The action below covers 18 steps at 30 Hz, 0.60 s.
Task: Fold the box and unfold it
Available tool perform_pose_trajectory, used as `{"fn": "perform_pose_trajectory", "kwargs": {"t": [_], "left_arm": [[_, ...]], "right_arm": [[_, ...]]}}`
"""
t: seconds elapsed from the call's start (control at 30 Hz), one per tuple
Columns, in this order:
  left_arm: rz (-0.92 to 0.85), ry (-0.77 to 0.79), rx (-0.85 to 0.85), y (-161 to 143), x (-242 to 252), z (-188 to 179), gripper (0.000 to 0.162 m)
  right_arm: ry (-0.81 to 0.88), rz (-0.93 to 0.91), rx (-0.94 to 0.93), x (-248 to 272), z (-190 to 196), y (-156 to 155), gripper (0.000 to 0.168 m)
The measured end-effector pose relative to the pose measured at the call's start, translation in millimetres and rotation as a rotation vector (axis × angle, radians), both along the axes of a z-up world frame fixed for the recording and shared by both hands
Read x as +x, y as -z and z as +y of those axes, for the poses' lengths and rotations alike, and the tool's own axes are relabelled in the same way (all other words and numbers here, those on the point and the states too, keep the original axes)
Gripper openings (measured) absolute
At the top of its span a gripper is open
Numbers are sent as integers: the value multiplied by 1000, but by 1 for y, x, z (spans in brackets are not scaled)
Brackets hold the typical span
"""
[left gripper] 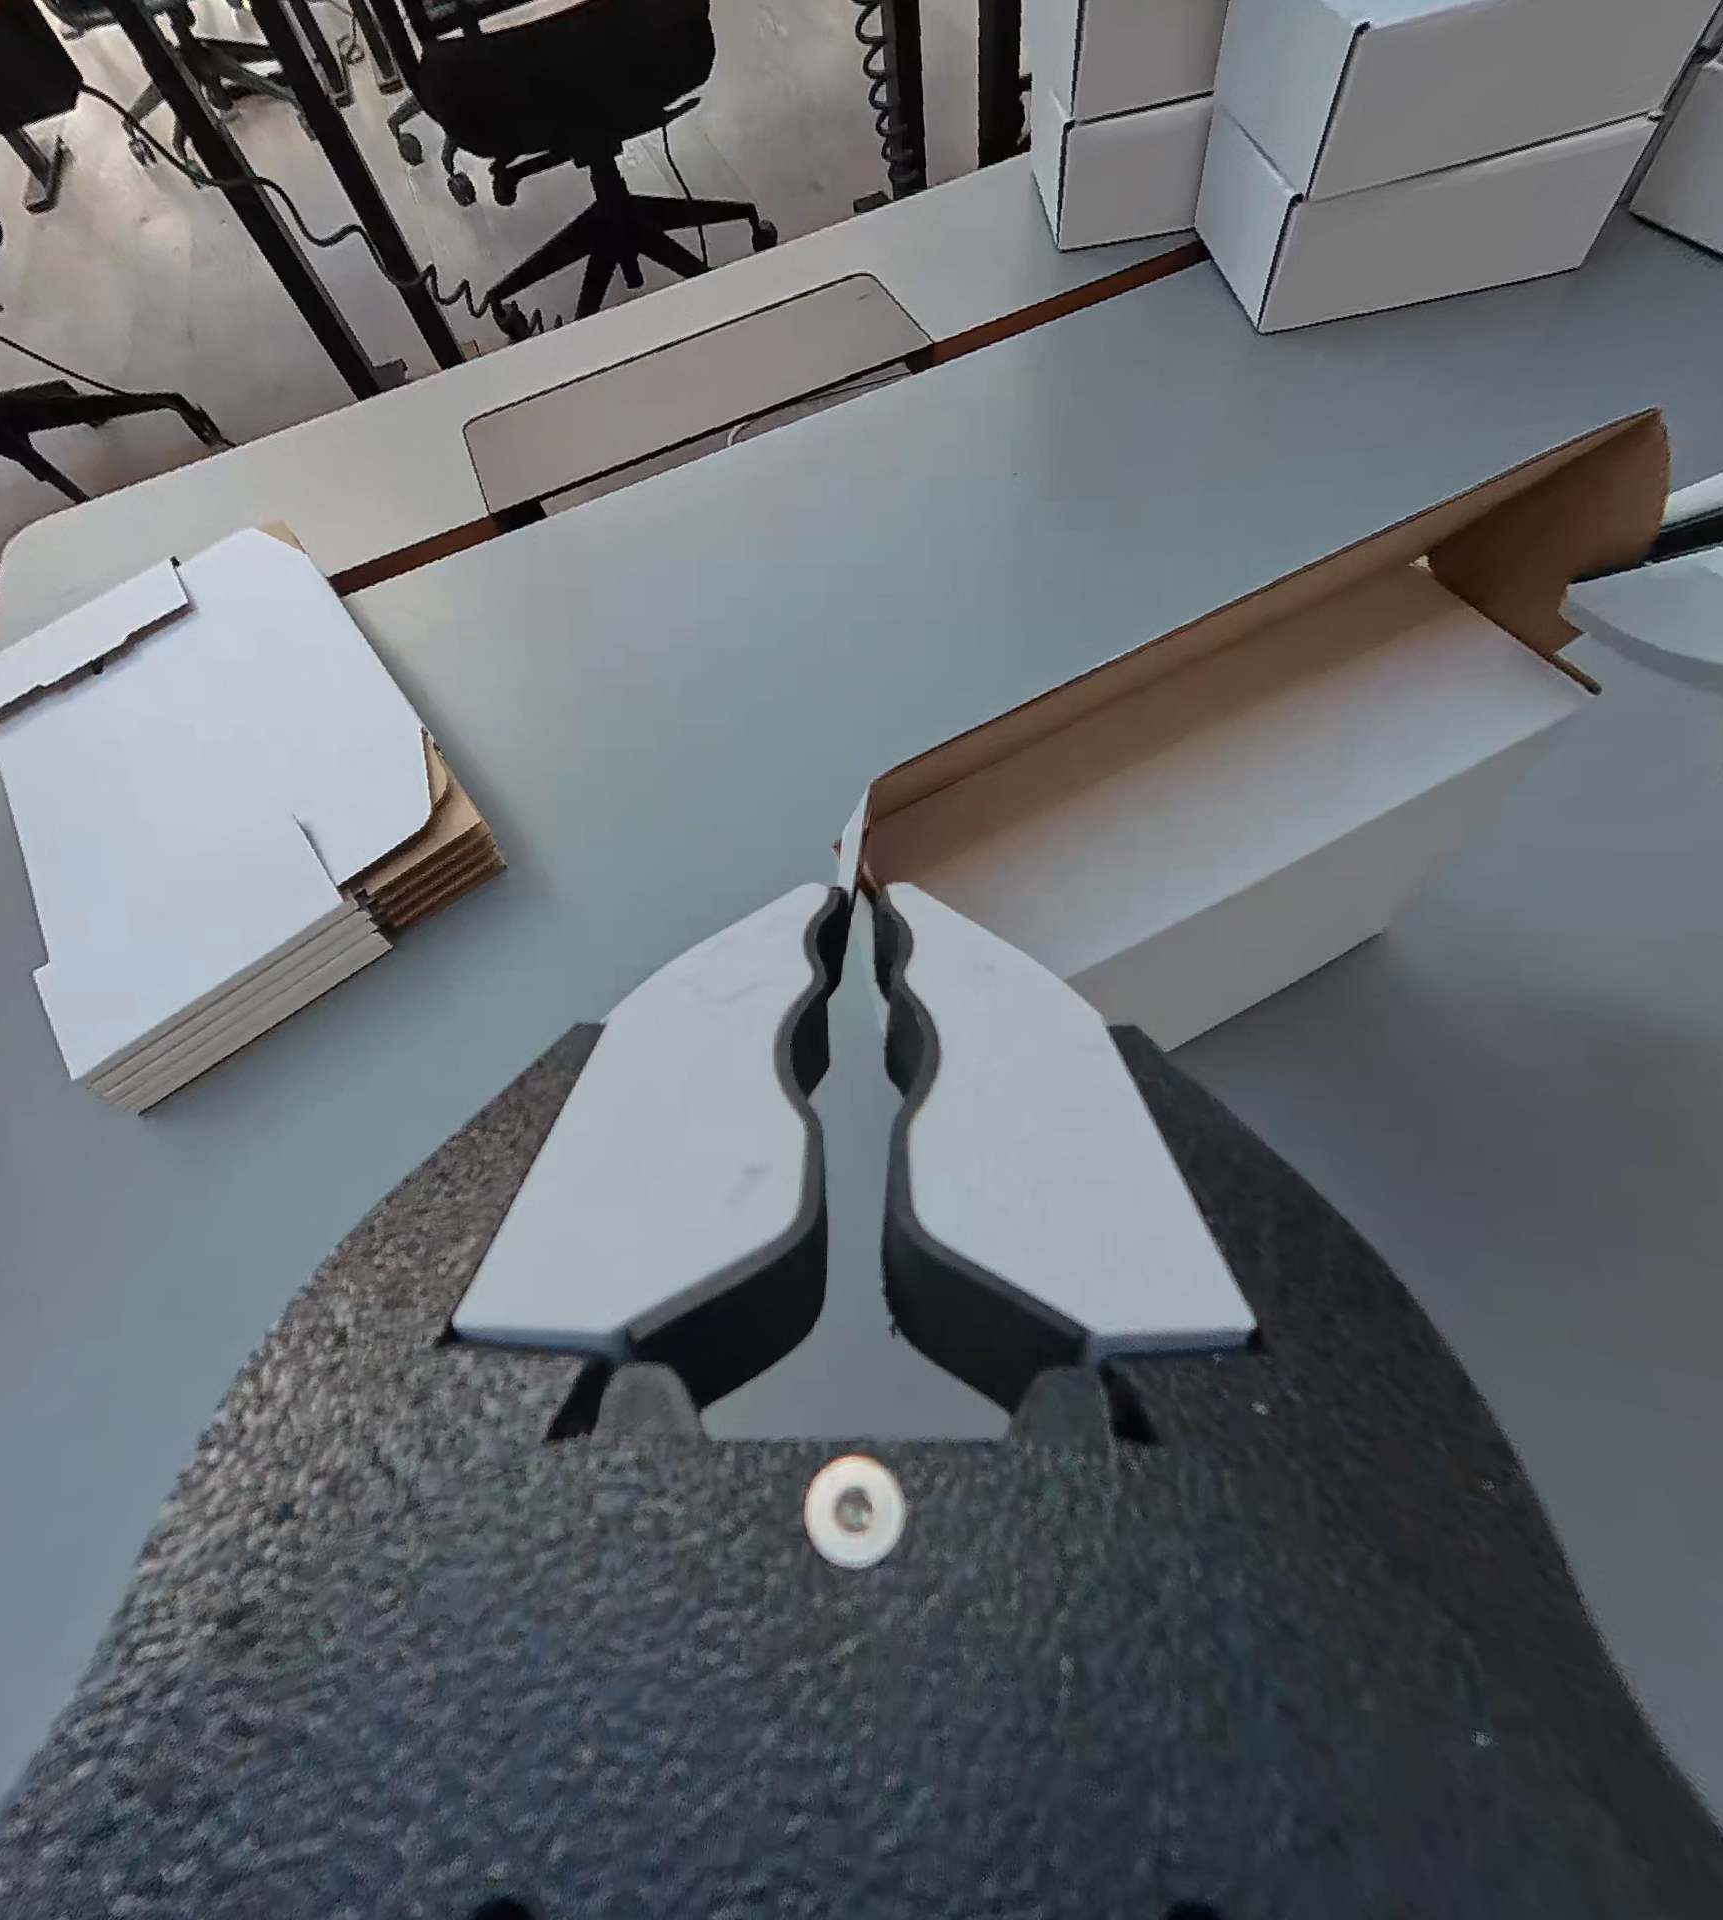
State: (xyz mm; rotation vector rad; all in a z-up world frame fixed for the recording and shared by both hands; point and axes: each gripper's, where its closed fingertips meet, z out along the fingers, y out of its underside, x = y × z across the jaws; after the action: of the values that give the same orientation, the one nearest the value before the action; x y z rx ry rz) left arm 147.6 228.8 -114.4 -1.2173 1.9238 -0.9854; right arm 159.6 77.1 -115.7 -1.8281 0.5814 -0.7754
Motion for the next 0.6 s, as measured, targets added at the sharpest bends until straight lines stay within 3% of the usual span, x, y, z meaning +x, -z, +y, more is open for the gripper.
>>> {"fn": "perform_pose_trajectory", "kwargs": {"t": [0.03, 0.4, 0.6], "left_arm": [[-10, 13, -13, 0, 1, 0, 7], [-63, 91, 24, 9, 5, 0, 2], [123, -50, -87, 8, 4, 2, 2]], "right_arm": [[-2, 0, -3, 0, 0, 0, 5], [-9, 13, 12, 1, 2, 0, 4], [12, -25, -22, -1, 5, 0, 4]]}}
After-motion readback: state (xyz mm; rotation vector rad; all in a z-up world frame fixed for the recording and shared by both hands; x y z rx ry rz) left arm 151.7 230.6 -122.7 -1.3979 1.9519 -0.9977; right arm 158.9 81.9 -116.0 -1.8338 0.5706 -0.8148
